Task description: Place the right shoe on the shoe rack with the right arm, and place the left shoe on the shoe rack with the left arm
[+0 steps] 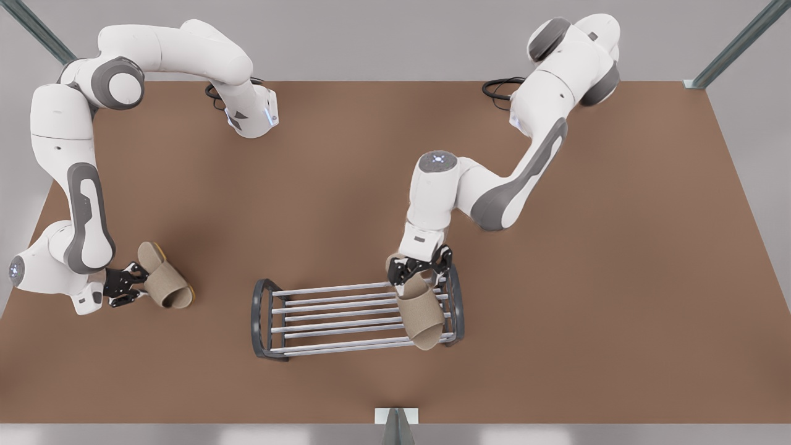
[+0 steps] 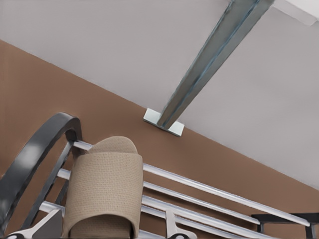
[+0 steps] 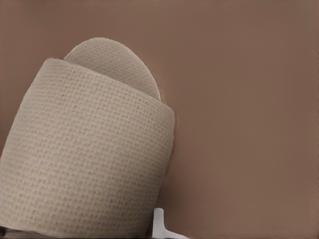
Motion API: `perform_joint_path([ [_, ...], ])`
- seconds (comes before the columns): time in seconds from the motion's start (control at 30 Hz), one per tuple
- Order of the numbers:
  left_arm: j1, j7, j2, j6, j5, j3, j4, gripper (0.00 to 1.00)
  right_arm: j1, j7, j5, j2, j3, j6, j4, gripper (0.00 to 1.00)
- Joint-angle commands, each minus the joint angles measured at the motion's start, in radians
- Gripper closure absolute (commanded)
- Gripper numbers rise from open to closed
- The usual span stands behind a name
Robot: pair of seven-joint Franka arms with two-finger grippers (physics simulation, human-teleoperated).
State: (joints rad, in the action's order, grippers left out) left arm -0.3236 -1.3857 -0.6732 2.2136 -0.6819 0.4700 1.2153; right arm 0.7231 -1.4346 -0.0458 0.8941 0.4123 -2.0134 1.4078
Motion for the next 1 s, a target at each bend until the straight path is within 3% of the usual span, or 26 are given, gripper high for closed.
perform_joint_path([
  [0.0,0.0,0.182,0.026,-0.224,0.093,-0.007,0.0,0.0,-0.001,0.019,-0.002,-0.001,0.0,0.002,-0.001,0.64],
  [0.13,0.0,0.18,0.026,-0.224,0.097,-0.007,0.0,0.0,-0.001,0.017,-0.005,-0.001,0.0,0.007,-0.007,0.77],
  [0.3,0.0,0.186,0.047,-0.272,0.097,-0.007,-0.002,0.0,-0.002,0.014,-0.02,-0.009,0.0,0.012,-0.023,0.79],
  [0.37,0.037,0.339,0.115,-0.393,0.205,-0.01,-0.002,0.0,-0.028,0.063,-0.011,-0.041,0.003,0.015,-0.023,0.79],
  [0.47,0.058,0.56,0.273,-0.557,0.449,-0.111,-0.002,0.0,-0.037,0.186,-0.019,-0.095,0.049,0.107,-0.072,0.79],
  [0.53,0.086,0.745,0.371,-0.704,0.522,-0.154,0.006,0.0,-0.096,0.325,-0.02,-0.19,0.052,0.209,-0.076,0.79],
  [0.63,0.087,1.376,0.422,-0.913,0.518,-0.267,0.009,0.0,-0.134,0.509,-0.022,-0.248,0.106,0.309,-0.081,0.79],
  [0.77,0.123,1.383,0.403,-0.94,0.515,-0.3,0.016,0.0,-0.198,0.848,-0.042,-0.311,0.21,0.401,-0.109,0.79],
  [0.87,0.132,1.381,0.397,-0.94,0.507,-0.3,0.018,0.0,-0.392,1.134,-0.049,-0.328,0.195,0.496,-0.254,0.79],
  [0.97,0.135,1.381,0.393,-0.942,0.507,-0.3,0.018,0.0,-0.488,1.413,-0.059,-0.328,0.195,0.496,-0.291,0.79],
])
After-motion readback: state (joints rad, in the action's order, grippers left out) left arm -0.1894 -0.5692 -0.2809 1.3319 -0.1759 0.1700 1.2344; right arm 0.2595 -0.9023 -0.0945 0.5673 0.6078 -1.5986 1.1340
